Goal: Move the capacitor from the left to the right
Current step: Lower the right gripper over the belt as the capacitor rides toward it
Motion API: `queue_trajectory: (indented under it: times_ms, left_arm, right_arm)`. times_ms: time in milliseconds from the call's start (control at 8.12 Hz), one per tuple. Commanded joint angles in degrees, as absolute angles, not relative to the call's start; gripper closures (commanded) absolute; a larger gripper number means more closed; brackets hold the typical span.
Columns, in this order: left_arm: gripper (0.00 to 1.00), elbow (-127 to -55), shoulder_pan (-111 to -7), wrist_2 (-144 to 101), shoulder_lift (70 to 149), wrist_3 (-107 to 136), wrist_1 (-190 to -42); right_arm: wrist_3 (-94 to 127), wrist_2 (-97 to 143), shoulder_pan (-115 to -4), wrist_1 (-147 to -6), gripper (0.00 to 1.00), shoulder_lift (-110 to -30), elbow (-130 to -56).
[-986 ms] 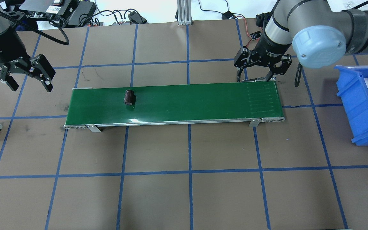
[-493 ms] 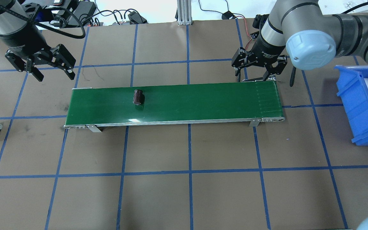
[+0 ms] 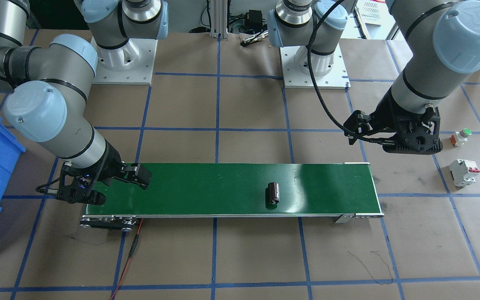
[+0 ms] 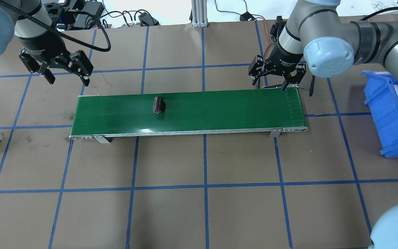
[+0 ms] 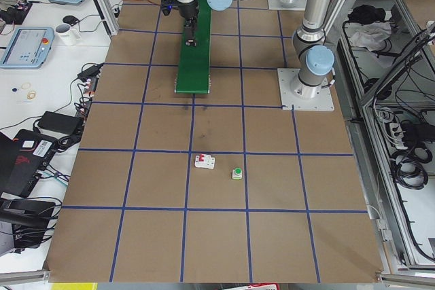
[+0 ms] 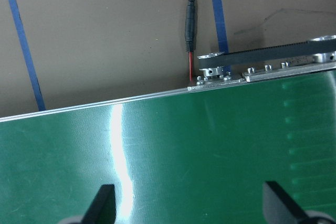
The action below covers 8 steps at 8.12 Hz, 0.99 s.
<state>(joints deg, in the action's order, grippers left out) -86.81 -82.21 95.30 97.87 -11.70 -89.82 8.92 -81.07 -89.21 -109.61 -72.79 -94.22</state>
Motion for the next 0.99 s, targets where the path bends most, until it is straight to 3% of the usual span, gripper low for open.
queue_trajectory:
  times_ms: [0,862]
  left_arm:
    - [0.00,-86.92,-82.88,96.33,96.25,-11.78,-91.13]
    - [0.00,-86.40,-82.71,90.73,95.19,-5.02,-96.15]
  right_arm:
    - [9.05,-80.42,-89.21,-112.57,0.00,-70.49,-94.39]
    - [8.09,-78.57,-92.02,-117.07,0.03,-69.08,-94.83]
